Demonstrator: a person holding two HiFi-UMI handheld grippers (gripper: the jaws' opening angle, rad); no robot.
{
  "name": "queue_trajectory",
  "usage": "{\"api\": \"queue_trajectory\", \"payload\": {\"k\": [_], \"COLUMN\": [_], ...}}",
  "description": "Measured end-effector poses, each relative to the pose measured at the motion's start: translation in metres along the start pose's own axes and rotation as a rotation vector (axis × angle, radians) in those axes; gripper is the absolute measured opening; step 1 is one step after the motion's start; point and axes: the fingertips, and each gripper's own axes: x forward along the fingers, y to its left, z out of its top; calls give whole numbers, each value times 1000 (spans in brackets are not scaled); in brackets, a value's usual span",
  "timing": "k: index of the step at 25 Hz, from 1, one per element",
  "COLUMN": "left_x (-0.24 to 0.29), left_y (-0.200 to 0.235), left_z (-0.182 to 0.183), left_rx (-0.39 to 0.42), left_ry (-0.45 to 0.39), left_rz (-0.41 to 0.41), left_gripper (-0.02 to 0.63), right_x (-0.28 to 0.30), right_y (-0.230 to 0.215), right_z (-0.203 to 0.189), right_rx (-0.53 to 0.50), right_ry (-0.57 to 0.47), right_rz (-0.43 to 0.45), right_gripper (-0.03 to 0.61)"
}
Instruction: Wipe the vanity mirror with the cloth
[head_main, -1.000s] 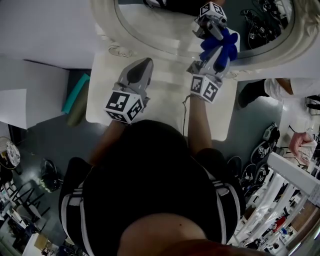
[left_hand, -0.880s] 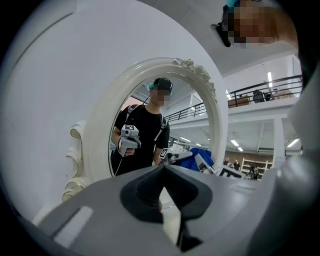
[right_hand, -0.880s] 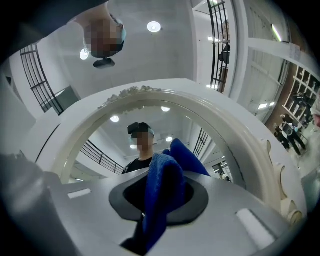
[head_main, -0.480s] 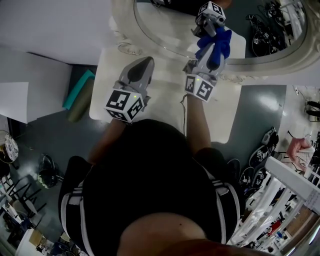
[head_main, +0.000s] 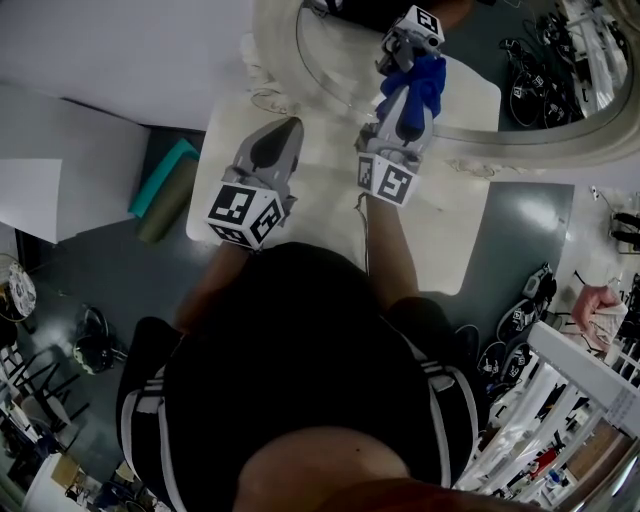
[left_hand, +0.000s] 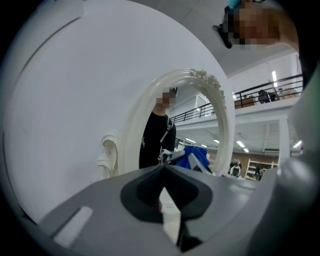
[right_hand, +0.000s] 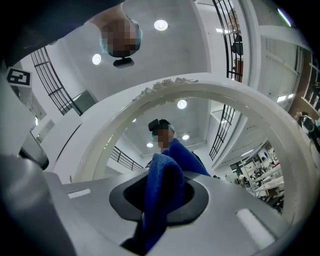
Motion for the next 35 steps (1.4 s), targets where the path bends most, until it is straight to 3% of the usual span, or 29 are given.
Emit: {"api": "queue_trajectory", "payload": {"k": [7,13,20,30,35], "left_x": [-3,-15,-20,-29,-26], "left_y": [-6,33,48,61,58], "left_z": [4,5,3,3,-1], "left_rx": [3,-12,-28,-42,-47], "left_ry": [0,-3,-1,-4,-7], "left_rz": [2,25,35,41,42], "left_gripper": [9,9,9,9,9], "right_x": [1,10,13,14,15], "right_y": [22,74,95,143,148], "right_z": [2,-20,-25,-34,-39], "right_rx": [-10,-17,-11,-53,28], "right_ry": [6,23,28,35,61], "right_rz": [75,137,183,340,372], "right_gripper": [41,41,41,41,41]}}
